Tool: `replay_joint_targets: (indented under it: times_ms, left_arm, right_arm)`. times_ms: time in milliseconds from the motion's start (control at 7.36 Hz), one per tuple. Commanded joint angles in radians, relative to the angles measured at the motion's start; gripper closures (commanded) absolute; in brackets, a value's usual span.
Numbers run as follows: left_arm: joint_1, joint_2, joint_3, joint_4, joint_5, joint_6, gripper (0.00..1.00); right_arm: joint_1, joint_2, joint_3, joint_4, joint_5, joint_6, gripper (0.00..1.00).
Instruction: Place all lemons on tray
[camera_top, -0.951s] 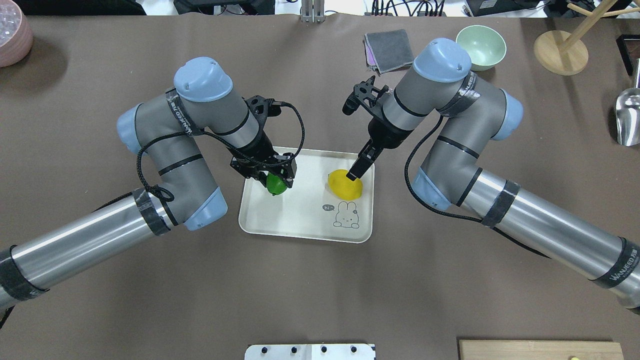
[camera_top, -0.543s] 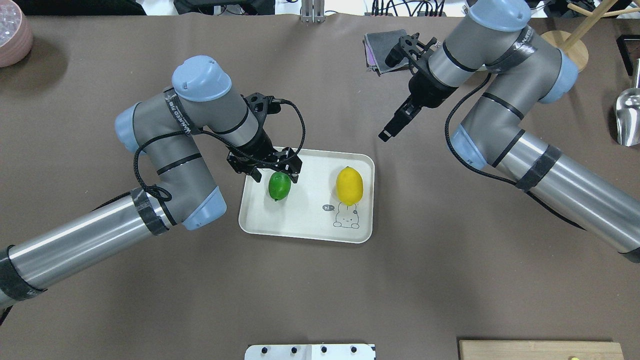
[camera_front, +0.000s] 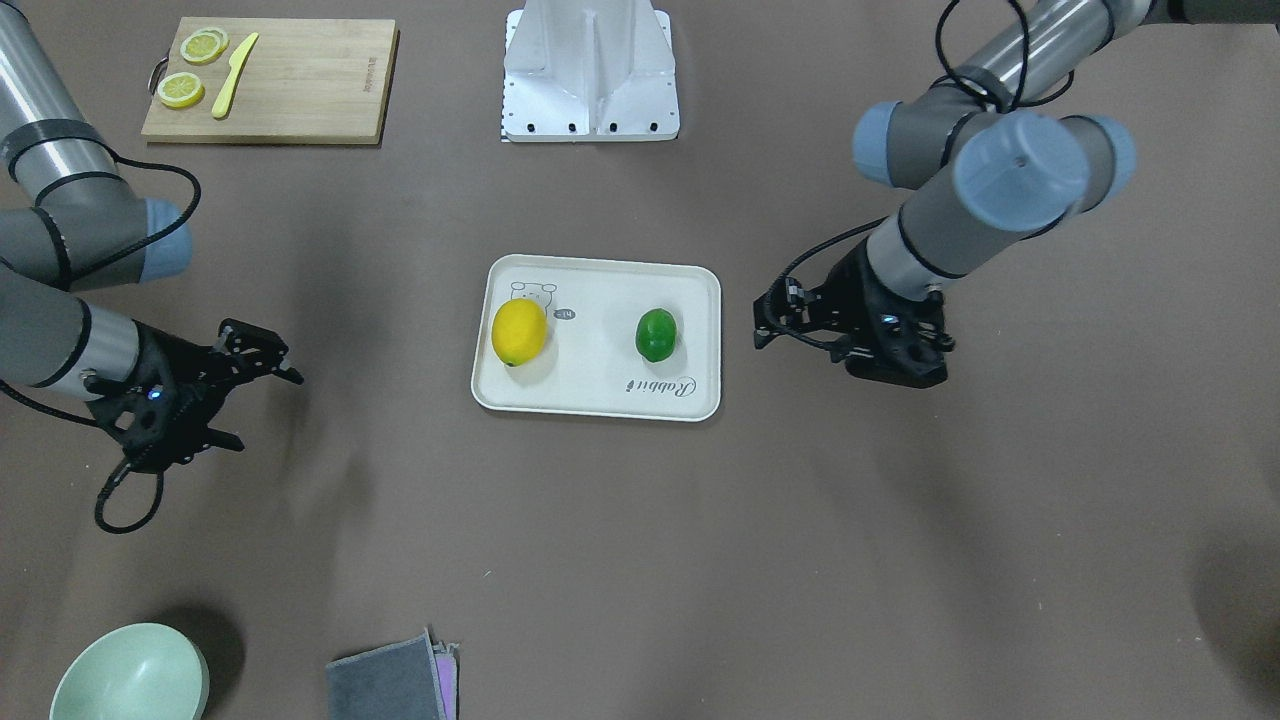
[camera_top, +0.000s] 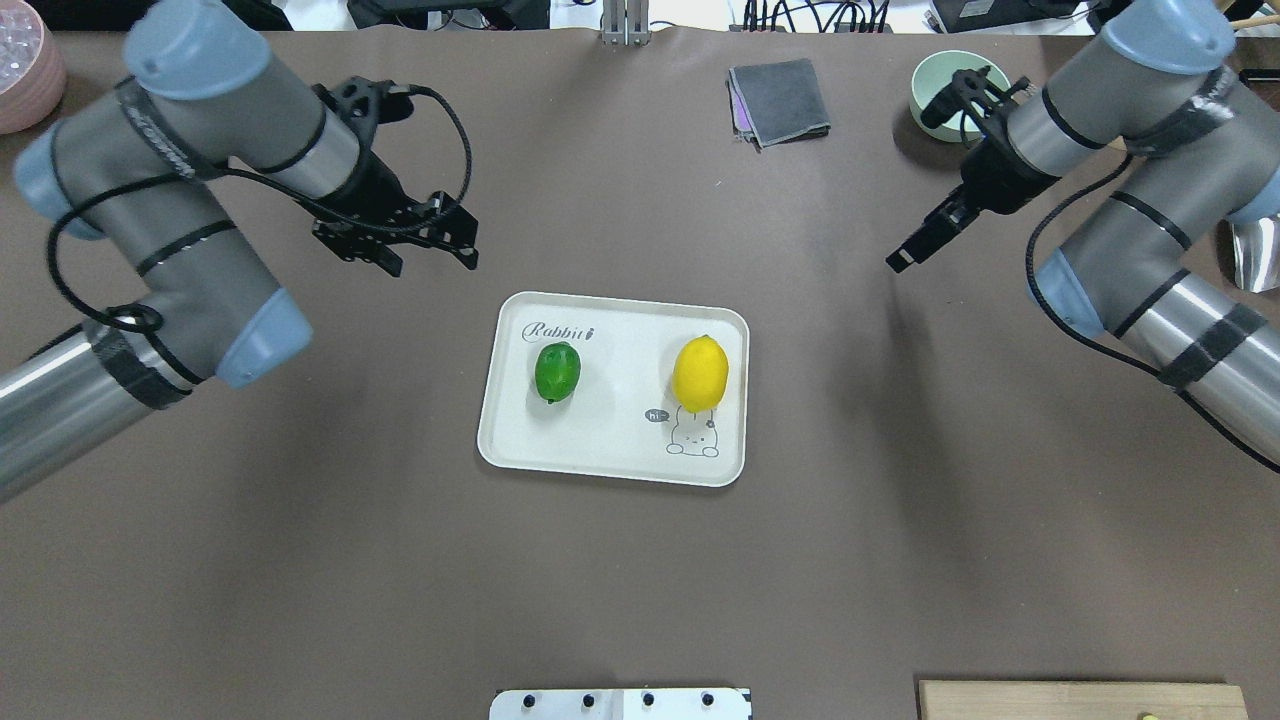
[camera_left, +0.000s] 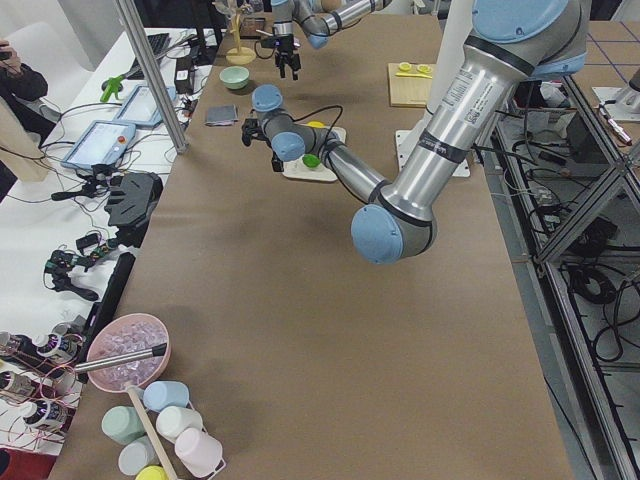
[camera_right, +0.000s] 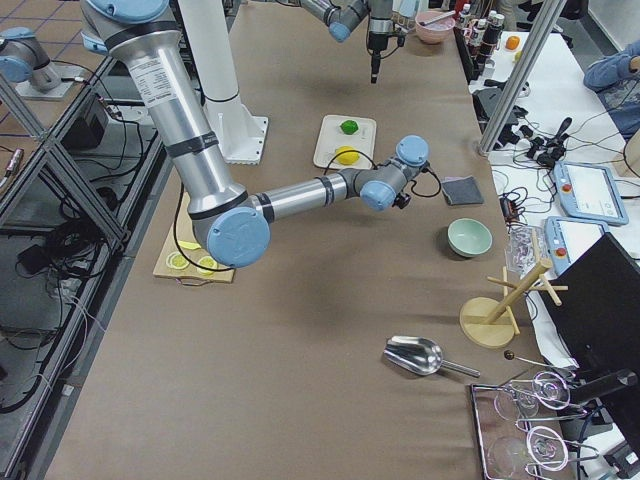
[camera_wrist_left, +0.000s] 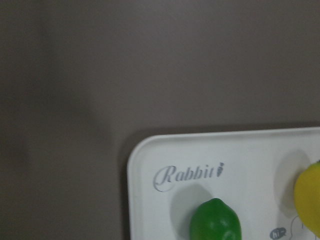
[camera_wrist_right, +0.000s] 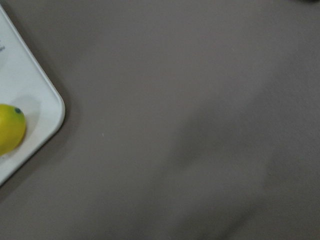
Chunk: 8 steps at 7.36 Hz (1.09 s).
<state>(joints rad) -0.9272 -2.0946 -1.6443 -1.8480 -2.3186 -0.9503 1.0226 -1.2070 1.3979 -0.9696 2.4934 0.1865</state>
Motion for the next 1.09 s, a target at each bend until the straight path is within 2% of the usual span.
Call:
replay_joint_targets:
  times_ms: [0, 136, 272, 407, 543, 679, 951]
  left_arm:
    - [-0.175, 0.030, -0.125, 0.350, 0.033, 0.466, 0.02]
    - [-0.230, 0.040, -0.188, 0.481, 0.135, 0.684, 0.02]
    - [-0.260, 0.161, -0.259, 0.544, 0.183, 0.793, 0.02]
    - [-0.342, 0.300, -0.259, 0.534, 0.205, 0.803, 0.02]
    - [-0.423, 0.427, -0.244, 0.474, 0.202, 0.803, 0.02]
    - [-0.482, 0.523, -0.218, 0.405, 0.190, 0.803, 0.02]
    - [-0.533, 0.574, -0.154, 0.366, 0.168, 0.806, 0.02]
  right_arm:
    - [0.023, -0.159, 0.006, 0.165, -0.002, -0.037, 0.00]
    - [0.051, -0.207, 0.036, 0.192, -0.004, -0.048, 0.00]
    - [0.092, -0.239, 0.068, 0.183, -0.008, -0.050, 0.00]
    - [0.144, -0.290, 0.076, 0.180, -0.028, -0.039, 0.00]
    - [0.199, -0.343, 0.078, 0.117, -0.046, -0.036, 0.00]
    - [0.247, -0.347, 0.081, 0.012, -0.048, -0.036, 0.00]
    - [0.298, -0.359, 0.162, -0.262, -0.062, -0.015, 0.00]
